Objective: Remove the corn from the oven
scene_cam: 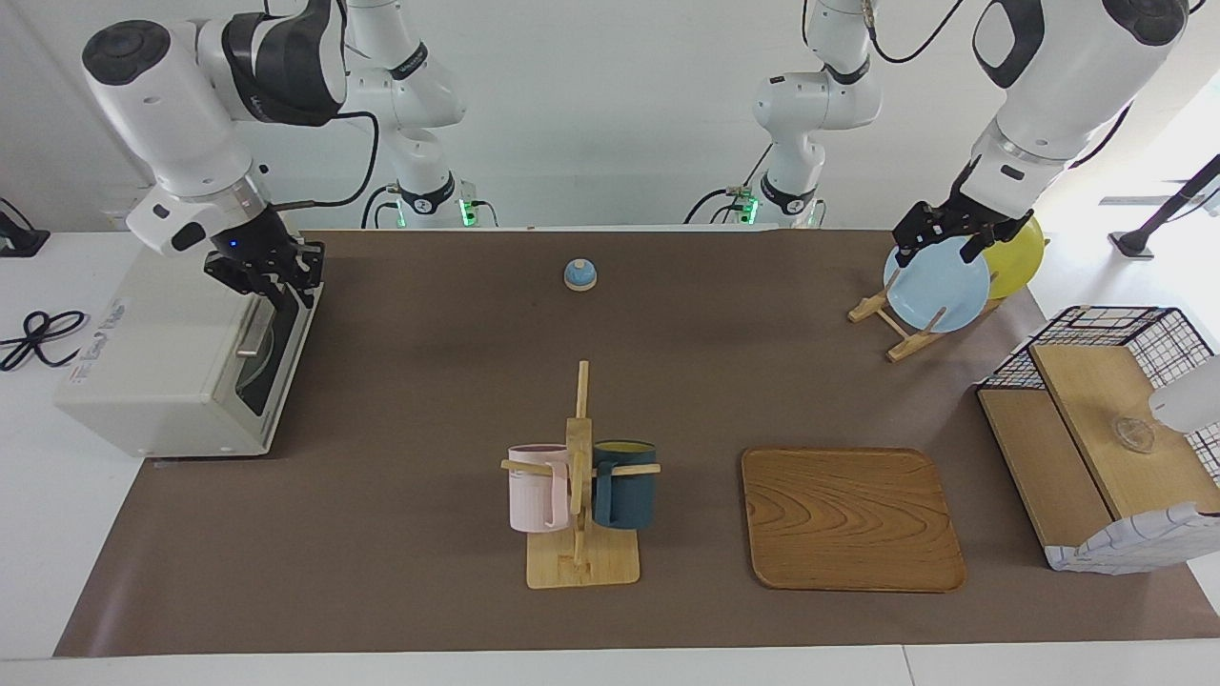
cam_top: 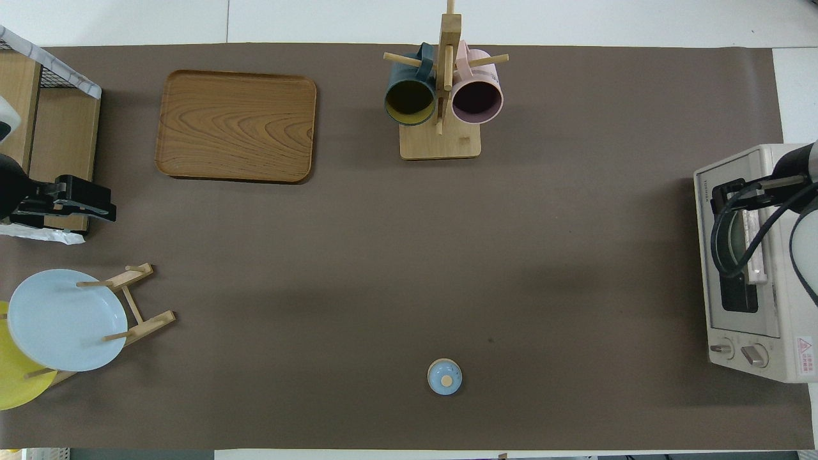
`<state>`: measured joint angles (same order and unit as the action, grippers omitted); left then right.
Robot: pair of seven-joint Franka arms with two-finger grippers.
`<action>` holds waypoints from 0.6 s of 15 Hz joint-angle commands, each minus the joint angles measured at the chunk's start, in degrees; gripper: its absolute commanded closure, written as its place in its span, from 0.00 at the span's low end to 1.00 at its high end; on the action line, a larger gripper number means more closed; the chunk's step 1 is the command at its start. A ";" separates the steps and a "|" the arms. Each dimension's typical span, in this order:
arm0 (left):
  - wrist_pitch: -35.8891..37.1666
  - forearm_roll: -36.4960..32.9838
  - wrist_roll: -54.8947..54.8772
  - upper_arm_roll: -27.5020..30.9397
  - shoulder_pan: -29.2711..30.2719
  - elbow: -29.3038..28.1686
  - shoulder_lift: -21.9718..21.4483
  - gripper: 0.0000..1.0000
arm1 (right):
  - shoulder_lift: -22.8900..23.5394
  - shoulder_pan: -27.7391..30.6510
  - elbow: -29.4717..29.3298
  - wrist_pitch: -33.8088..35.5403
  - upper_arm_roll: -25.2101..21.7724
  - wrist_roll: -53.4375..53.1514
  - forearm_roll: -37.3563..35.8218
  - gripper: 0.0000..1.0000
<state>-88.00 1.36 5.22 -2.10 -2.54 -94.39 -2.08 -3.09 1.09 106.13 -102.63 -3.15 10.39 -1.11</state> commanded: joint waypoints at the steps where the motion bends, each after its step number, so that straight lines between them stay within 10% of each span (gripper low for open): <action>1: 0.54 -0.57 -0.30 -0.27 0.43 -0.80 -0.73 0.00 | -3.86 1.62 6.71 -3.28 0.08 1.39 -0.64 1.00; 9: 0.02 -0.57 0.06 -0.36 0.34 -0.80 -0.73 0.00 | -2.89 7.96 10.76 -8.55 0.08 8.33 -2.76 1.00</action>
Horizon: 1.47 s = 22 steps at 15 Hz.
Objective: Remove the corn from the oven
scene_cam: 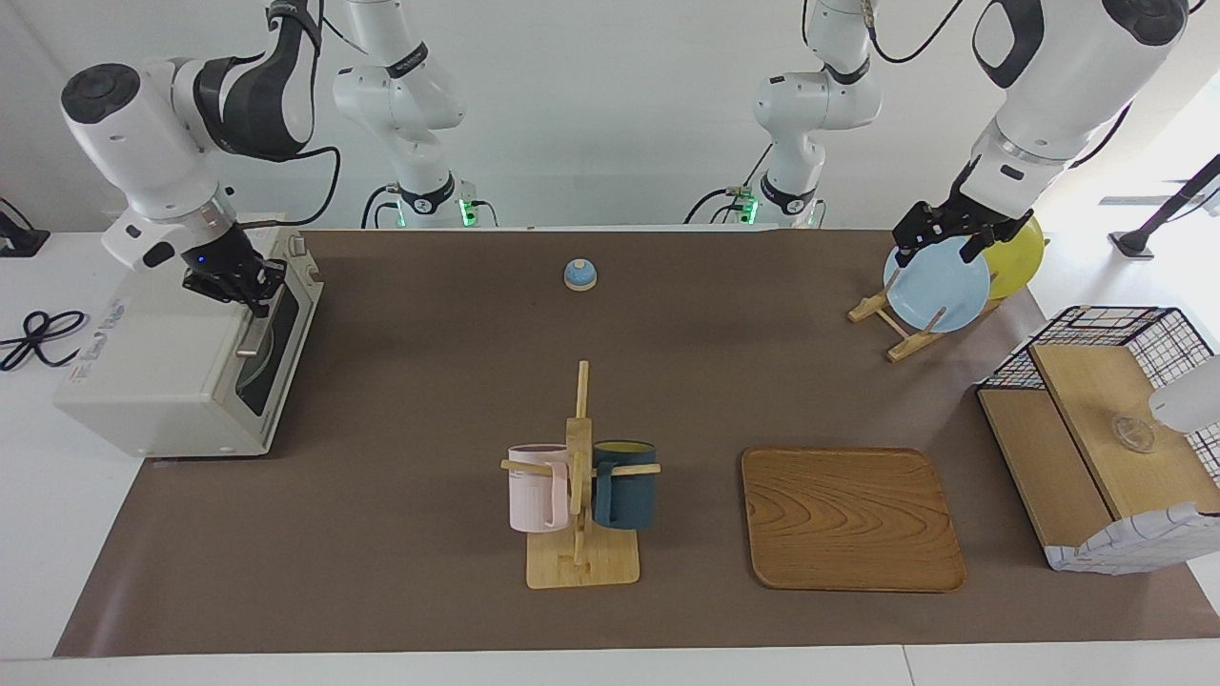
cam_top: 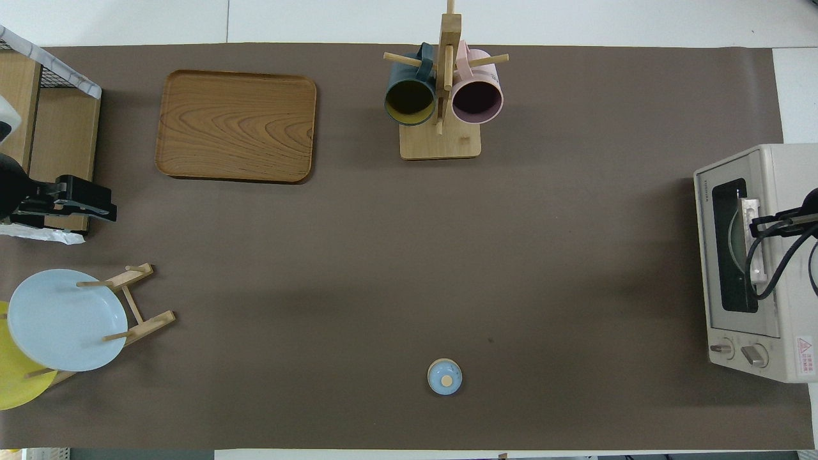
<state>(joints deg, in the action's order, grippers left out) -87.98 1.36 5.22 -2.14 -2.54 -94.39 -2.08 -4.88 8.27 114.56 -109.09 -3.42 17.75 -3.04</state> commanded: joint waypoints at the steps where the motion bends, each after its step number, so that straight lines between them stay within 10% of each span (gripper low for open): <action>1: 0.01 -0.57 0.05 -0.32 0.34 -0.80 -0.73 0.00 | -1.10 0.96 2.86 -2.44 0.34 0.97 -0.83 1.00; 22: 0.27 -0.57 0.05 -0.32 -0.19 -0.80 -0.73 0.00 | 5.92 -5.90 9.80 -15.97 1.04 -2.45 -0.83 1.00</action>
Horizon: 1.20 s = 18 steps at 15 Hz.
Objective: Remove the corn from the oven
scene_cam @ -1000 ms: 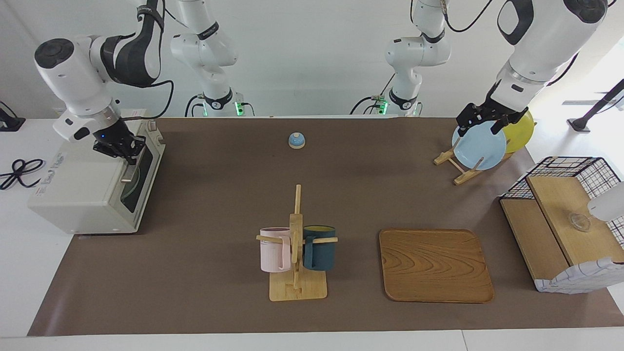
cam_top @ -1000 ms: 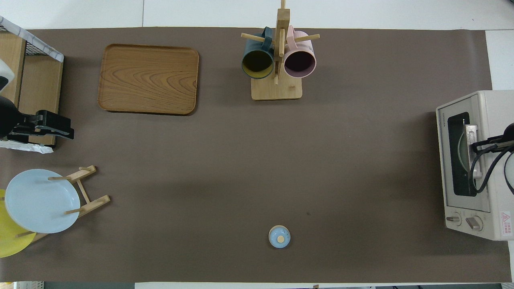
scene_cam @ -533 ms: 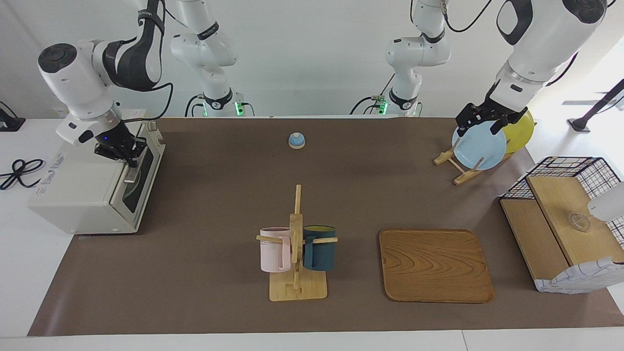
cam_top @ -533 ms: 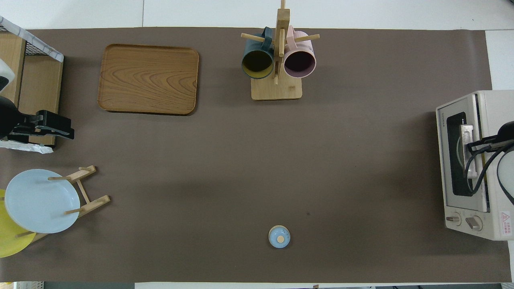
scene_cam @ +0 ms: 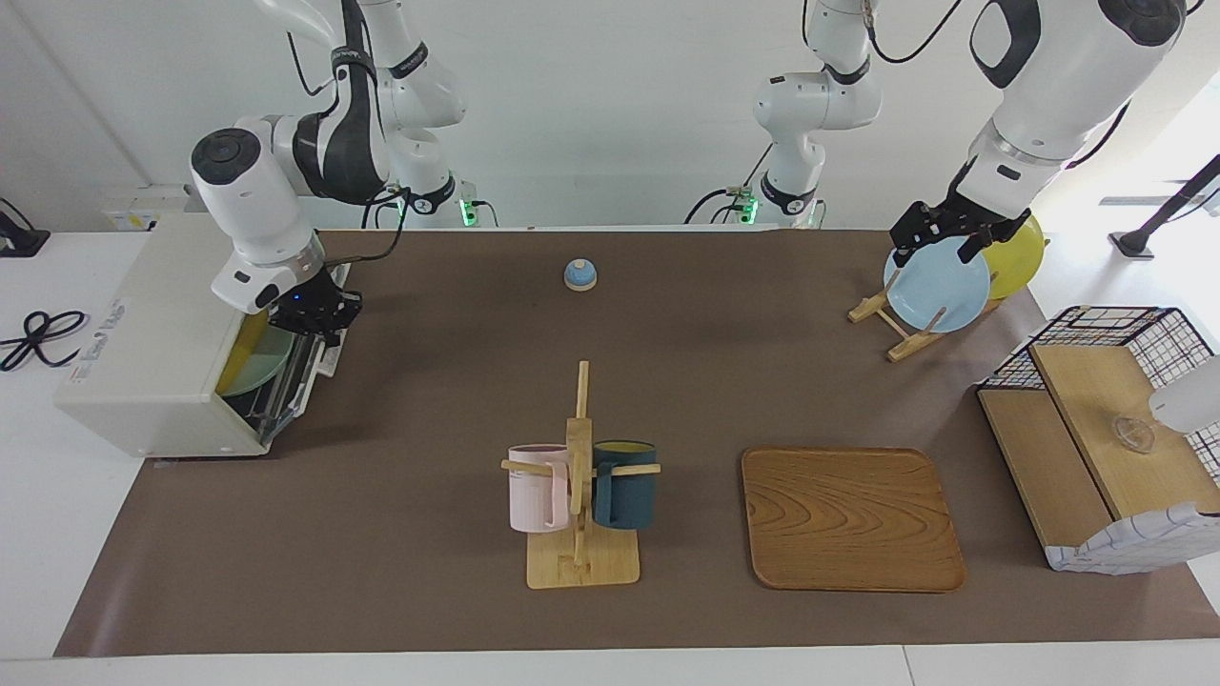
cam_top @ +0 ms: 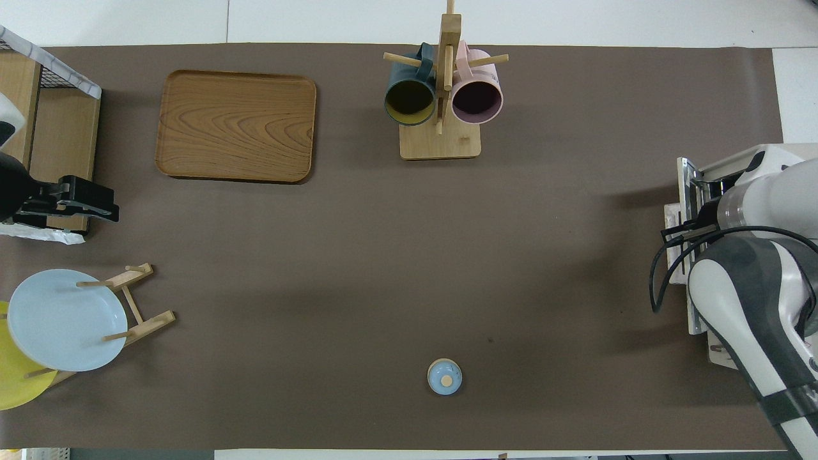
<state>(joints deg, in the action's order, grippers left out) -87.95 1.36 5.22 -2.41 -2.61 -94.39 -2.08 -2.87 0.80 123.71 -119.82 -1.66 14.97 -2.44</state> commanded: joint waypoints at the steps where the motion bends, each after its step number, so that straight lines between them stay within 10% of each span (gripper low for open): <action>1: 0.15 -0.57 -0.04 -0.05 -0.11 -0.80 -0.73 0.00 | 4.80 1.57 0.91 -6.46 -0.54 0.32 -1.34 1.00; 18: -0.12 -0.57 -0.13 -0.05 -0.11 -0.80 -0.65 0.00 | 10.08 -9.57 5.75 -19.66 -0.01 -11.53 4.01 1.00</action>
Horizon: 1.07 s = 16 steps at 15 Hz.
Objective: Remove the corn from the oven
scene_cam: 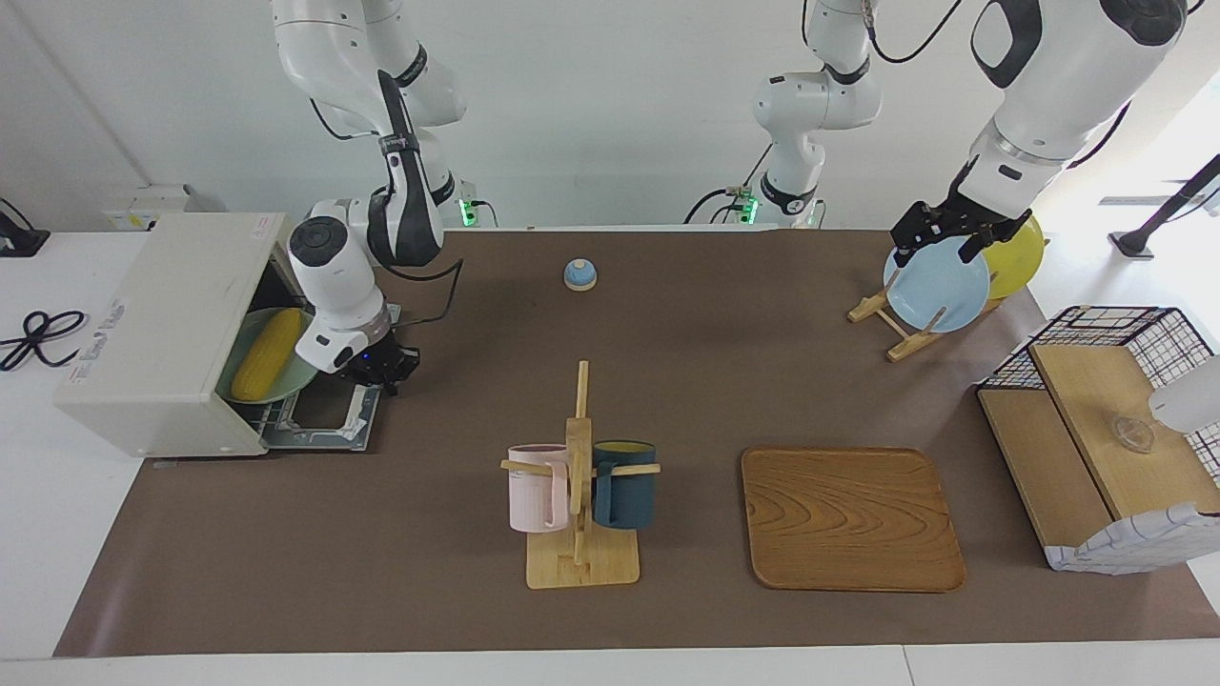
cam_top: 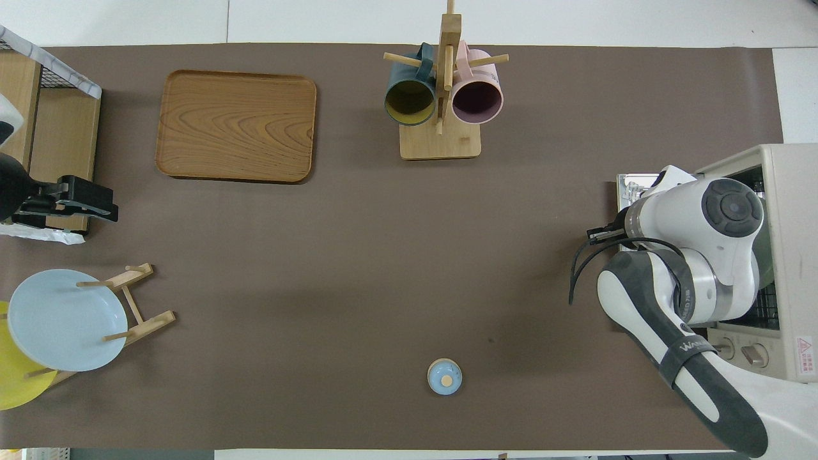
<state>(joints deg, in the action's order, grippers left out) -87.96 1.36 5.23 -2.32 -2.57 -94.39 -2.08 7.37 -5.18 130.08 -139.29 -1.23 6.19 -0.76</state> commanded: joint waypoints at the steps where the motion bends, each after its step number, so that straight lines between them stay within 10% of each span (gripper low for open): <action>1: -0.11 -0.57 -0.22 -0.14 -0.24 -0.80 -0.65 0.00 | -0.08 -4.74 -1.84 0.68 -0.44 -3.80 2.35 1.00; 6: -0.20 -0.57 -0.13 -0.14 -0.24 -0.80 -0.65 0.00 | -3.31 -1.35 -10.55 18.77 -1.23 -4.43 1.21 0.99; 8: -0.20 -0.57 -0.04 -0.14 -0.24 -0.80 -0.65 0.00 | -6.30 2.17 -10.11 22.98 -1.23 -4.69 1.20 0.81; 16: -0.37 -0.57 0.13 -0.14 -0.24 -0.80 -0.56 0.00 | -7.90 8.95 -7.13 21.44 -1.14 -3.29 -3.72 0.64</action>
<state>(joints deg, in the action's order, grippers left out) -87.97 1.36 5.23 -2.49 -2.63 -94.39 -2.08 0.47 1.98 121.21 -115.97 -2.97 1.70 -3.71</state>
